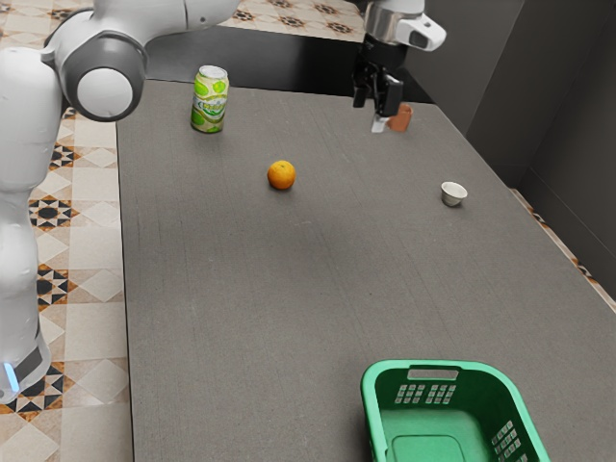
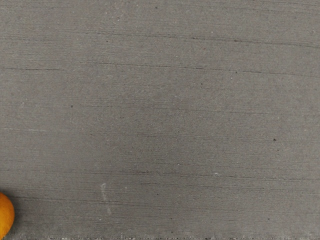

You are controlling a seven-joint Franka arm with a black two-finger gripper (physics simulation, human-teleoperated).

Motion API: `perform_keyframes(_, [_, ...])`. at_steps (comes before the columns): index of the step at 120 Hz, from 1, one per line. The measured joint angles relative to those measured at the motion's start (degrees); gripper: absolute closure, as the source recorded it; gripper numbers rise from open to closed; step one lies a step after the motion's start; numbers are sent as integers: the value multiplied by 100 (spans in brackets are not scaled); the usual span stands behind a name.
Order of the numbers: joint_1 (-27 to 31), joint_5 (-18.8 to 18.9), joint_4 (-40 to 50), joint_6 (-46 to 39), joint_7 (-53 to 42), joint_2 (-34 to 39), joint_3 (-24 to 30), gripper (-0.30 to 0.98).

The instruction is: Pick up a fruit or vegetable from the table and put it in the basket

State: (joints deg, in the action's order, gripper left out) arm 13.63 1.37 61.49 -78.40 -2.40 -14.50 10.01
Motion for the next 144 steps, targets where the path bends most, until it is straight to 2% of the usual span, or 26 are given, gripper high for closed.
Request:
perform_keyframes(29, [7,-24,-25,157,-94,-35,-7,0])
perform_keyframes(45, [108,-204,-481,326,-131,369,-66,0])
perform_keyframes(70, [99,-237,-507,358,-224,378,-149,0])
perform_keyframes(88, [113,126,829,-73,-935,676,-1020,0])
perform_keyframes(102, [171,222,1516,-366,-1641,1039,-1382,0])
perform_keyframes(116, [207,41,2564,-870,-2312,1226,-1571,0])
perform_keyframes(144, [218,-16,3276,-1717,-3421,1214,-1609,0])
